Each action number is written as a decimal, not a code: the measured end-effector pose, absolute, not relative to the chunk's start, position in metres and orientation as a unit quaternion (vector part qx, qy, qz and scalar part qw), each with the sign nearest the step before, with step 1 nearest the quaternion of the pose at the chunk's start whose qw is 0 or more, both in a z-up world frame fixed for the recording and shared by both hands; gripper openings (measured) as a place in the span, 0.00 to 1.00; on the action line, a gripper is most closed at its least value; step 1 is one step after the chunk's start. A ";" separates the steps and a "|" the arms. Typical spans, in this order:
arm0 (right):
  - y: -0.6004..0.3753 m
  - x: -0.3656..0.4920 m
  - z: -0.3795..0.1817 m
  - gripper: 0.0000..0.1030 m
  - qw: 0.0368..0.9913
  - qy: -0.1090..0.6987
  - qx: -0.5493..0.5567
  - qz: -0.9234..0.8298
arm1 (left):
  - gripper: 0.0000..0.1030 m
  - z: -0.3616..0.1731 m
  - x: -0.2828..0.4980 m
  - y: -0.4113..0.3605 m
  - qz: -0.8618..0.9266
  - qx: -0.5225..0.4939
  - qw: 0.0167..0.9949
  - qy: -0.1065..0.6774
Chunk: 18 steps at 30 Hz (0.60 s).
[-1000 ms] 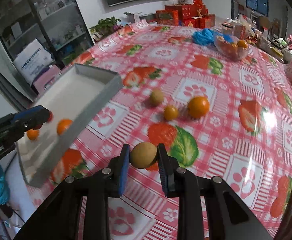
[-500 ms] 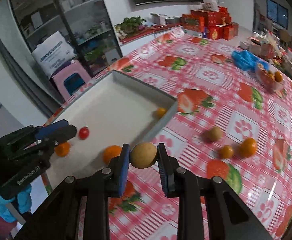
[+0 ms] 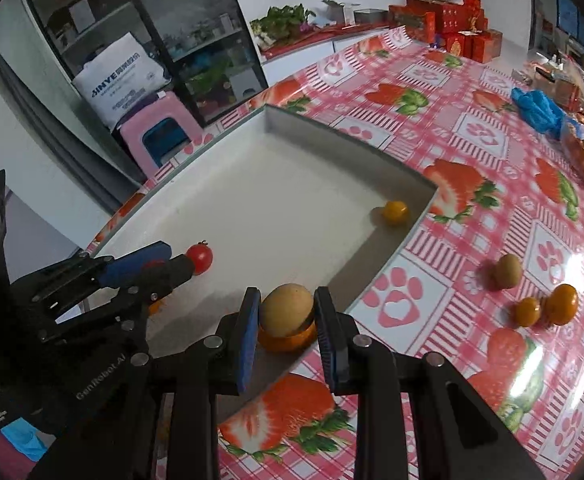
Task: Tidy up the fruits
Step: 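Carry the red tomato and kiwi over the white tray with both grippers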
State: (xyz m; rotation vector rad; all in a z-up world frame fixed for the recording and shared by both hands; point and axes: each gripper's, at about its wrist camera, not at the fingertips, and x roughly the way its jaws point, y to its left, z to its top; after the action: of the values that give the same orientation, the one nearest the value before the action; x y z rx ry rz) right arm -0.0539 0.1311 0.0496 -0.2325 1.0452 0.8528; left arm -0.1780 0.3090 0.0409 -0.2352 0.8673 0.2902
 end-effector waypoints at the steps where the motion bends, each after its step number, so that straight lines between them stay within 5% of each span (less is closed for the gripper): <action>1: 0.133 -0.054 0.048 0.29 0.773 0.485 -0.109 0.395 | 0.23 0.039 -0.178 0.309 0.140 -0.112 0.890 0.420; 7: 0.137 -0.057 0.047 0.30 0.767 0.489 -0.114 0.399 | 0.24 0.034 -0.179 0.308 0.141 -0.108 0.886 0.428; 10: 0.136 -0.058 0.049 0.50 0.769 0.486 -0.117 0.398 | 0.24 0.033 -0.179 0.307 0.146 -0.103 0.884 0.432; 12: 0.134 -0.060 0.052 0.64 0.775 0.479 -0.119 0.395 | 0.38 0.031 -0.179 0.306 0.147 -0.100 0.881 0.438; 13: 0.134 -0.061 0.054 0.65 0.776 0.476 -0.122 0.396 | 0.72 0.031 -0.179 0.305 0.151 -0.098 0.880 0.440; 14: 0.134 -0.062 0.055 0.67 0.777 0.474 -0.124 0.395 | 0.95 0.032 -0.181 0.304 0.163 -0.093 0.882 0.433; 18: 0.133 -0.064 0.060 0.78 0.786 0.463 -0.138 0.386 | 0.97 0.039 -0.187 0.301 0.172 -0.077 0.889 0.417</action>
State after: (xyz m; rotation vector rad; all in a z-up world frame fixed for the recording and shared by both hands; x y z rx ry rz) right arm -0.0640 0.1331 0.0599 -0.2970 0.9987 0.8320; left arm -0.1874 0.3005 0.0393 -0.1591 0.8654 0.3576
